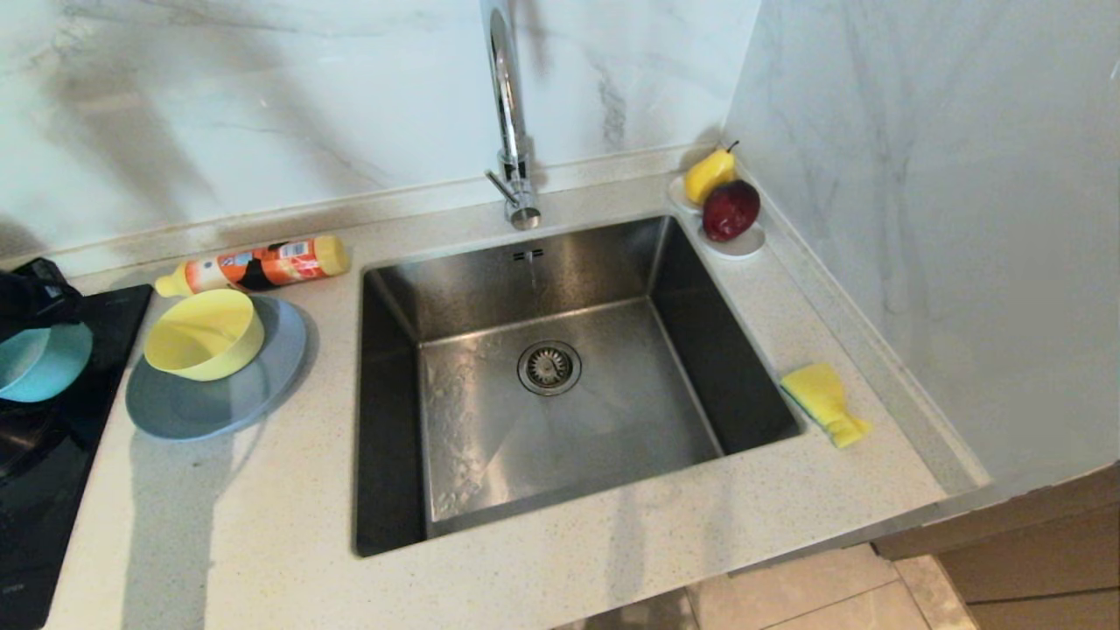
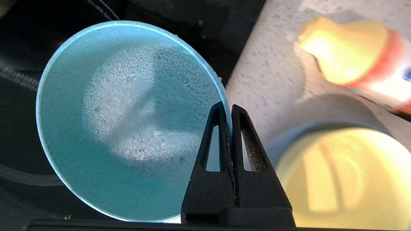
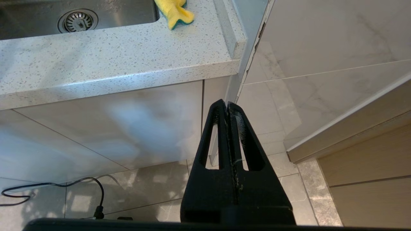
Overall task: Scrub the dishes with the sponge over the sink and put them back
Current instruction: Place the bowl on the bowl
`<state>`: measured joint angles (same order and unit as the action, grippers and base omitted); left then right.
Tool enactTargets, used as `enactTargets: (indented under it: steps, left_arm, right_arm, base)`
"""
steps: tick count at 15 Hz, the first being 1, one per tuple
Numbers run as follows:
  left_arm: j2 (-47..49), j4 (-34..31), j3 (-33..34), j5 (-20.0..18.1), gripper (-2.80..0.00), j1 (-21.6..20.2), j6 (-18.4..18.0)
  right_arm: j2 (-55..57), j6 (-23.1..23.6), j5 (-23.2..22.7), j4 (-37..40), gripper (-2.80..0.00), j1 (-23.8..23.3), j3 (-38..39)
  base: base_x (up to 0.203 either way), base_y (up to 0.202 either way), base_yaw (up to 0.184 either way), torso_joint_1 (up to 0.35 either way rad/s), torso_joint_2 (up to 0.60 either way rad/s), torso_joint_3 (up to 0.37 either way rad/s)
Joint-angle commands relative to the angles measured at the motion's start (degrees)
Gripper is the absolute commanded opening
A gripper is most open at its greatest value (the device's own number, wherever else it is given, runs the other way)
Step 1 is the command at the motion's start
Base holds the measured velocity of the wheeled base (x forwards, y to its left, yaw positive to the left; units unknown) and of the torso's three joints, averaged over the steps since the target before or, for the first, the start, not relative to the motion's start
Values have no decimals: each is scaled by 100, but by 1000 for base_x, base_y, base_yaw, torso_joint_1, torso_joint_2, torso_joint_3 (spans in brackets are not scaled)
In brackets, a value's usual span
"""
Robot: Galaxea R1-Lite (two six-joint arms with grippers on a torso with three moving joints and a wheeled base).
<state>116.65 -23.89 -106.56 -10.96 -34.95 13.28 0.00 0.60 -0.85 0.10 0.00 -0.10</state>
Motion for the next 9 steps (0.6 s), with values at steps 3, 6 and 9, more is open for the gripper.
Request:
enactTargets:
  steps: [3, 6, 9]
  left_arm:
    - [-589, -246, 19, -95, -280, -3, -7]
    - [-1139, -660, 21, -530, -280, 98, 7]
    - [-1392, -899, 29, -539, -280, 726, 87]
  right_arm:
    - [9, 2, -3, -1, -280, 0, 1]
    - [9, 2, -3, -1, -280, 0, 1]
    - [9, 2, -3, -1, -280, 0, 1]
  base:
    - [0, 0, 0, 0, 0, 0]
    - [0, 0, 0, 0, 0, 0]
    - [0, 0, 0, 0, 0, 0]
